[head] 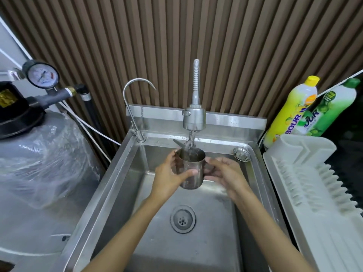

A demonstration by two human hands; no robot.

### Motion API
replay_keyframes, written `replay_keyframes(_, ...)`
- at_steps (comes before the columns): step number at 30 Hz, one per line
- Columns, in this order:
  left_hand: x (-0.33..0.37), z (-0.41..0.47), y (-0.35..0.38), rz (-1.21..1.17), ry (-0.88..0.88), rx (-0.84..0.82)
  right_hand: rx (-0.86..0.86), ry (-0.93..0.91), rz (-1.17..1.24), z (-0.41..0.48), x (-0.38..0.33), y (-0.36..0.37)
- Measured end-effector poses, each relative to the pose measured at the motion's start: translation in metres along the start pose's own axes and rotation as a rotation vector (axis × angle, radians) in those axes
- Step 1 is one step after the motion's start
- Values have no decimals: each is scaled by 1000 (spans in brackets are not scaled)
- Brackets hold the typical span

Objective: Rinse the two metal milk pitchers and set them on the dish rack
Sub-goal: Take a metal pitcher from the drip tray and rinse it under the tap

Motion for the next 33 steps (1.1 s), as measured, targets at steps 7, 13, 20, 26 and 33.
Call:
replay_keyframes(7, 41, 19, 4, -88, 94, 49, 3, -239, 158, -5, -28, 1)
replay_keyframes(13, 66, 19, -10, 208, 203, 155, -243, -65, 473, 7, -13, 20)
replay_keyframes(20, 29, 3, 18, -292, -159, 2, 186, -286, -245, -11, -52, -6)
replay_keyframes(26, 42, 15, 4, -393, 21, 130, -30, -396, 24, -11, -38, 28)
replay_keyframes(33, 46, -2, -6, 286, -61, 171, -144, 9, -8, -17, -35, 6)
Point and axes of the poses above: each hand's wrist, its own z-axis towards the middle knuckle, its own y-axis out of the palm, x = y × z, the point moved 4 cm from there along z, towards the middle knuckle, and after that the axes turned 3 degrees about y, right-handed, at the moved point
